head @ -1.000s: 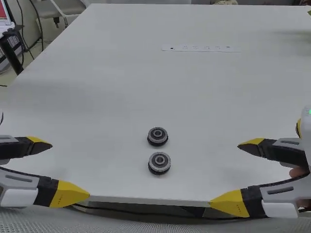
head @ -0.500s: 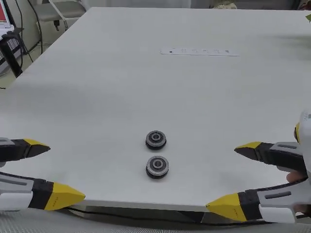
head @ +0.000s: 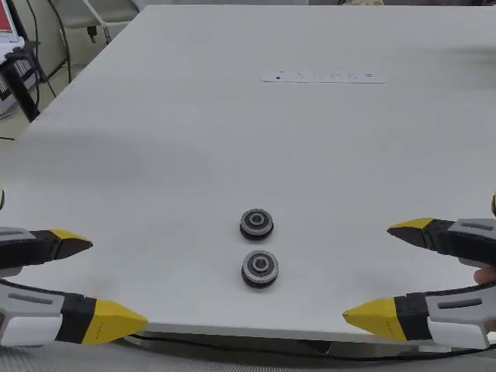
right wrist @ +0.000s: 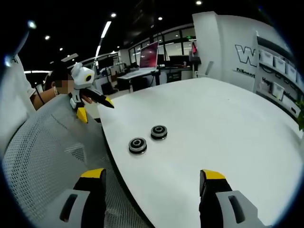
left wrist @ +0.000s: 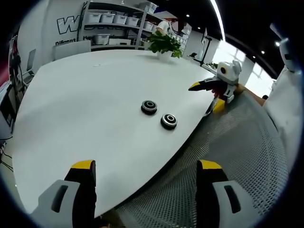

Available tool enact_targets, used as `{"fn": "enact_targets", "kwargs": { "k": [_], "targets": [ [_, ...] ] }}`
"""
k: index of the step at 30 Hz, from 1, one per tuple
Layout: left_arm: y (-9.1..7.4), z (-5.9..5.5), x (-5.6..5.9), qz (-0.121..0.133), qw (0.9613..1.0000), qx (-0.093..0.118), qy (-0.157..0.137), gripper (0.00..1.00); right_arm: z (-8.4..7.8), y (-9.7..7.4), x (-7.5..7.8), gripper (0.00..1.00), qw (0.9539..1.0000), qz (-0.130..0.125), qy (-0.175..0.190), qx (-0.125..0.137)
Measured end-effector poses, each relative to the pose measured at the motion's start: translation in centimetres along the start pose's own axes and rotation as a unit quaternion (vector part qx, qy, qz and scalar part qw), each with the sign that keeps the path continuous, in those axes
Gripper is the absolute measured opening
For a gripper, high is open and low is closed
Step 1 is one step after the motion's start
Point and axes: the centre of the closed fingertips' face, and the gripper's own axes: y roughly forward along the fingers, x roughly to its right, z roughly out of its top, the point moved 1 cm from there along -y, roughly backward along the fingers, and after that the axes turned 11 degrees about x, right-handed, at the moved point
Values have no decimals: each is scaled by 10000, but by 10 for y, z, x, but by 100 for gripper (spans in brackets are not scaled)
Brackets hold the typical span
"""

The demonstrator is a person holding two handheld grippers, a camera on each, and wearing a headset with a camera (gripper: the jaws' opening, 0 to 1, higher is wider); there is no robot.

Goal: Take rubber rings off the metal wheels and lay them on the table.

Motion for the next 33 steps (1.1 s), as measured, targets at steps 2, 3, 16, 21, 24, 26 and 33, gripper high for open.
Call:
{"fn": "enact_targets", "kwargs": {
  "k": [2, 3, 16, 21, 24, 26, 33],
  "targets": [
    [1, -1, 1, -47, 10000, -52, 57, 84, 3, 1, 1, 80, 10000, -18, -1, 13],
    [1, 0, 1, -75, 10000, -26, 40, 83, 5, 3, 2, 80, 10000, -9, -11, 7],
    [1, 7, -5, -12, 9998, 181, 63, 80, 53, 25, 1, 77, 9983, 472, -319, -80],
    [1, 11, -5, 35, 9995, 269, 168, 78, 66, 36, 16, 73, 9954, 291, -798, -445],
    [0, 14, -7, 67, 9992, 330, 218, 75, 74, 44, 19, 70, 9955, 329, -773, -437],
    [-1, 16, -11, 187, 9988, 356, 293, 75, 74, 49, 21, 66, 9956, 401, -682, -509],
    [0, 47, 10, -287, 9899, 964, 995, 76, 80, 71, 2, 59, 9920, 948, -815, 163]
  ]
}}
